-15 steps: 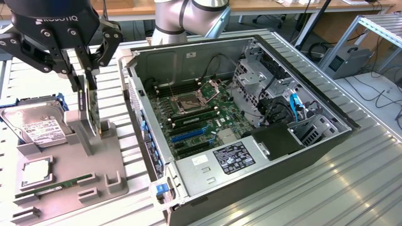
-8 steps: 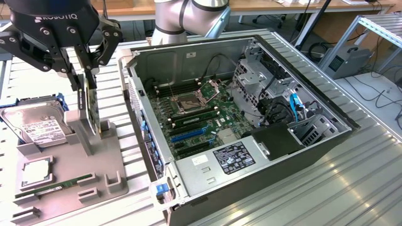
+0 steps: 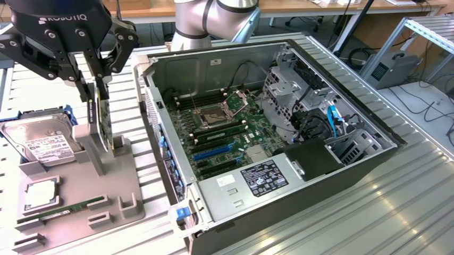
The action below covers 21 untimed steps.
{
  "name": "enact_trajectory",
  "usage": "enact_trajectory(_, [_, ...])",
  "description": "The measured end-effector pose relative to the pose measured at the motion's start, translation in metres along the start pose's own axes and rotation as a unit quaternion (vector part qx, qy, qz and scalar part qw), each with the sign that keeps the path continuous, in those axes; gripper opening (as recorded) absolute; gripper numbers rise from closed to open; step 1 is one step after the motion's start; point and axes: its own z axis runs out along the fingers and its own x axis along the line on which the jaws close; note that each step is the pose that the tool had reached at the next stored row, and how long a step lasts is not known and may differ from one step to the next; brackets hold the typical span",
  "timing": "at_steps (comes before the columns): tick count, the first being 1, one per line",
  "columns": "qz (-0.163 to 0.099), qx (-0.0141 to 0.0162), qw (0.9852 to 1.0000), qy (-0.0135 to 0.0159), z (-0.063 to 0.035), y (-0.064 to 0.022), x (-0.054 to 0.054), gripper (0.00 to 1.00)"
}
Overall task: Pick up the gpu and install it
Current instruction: 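Pick up the gpu and move the gpu toward the slot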
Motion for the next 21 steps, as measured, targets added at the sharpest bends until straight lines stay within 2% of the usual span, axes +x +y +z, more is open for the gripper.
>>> enact_trajectory(21, [0.0, -0.0001, 1.0, -0.0001, 0.0006, 0.0013, -0.018, 0.27])
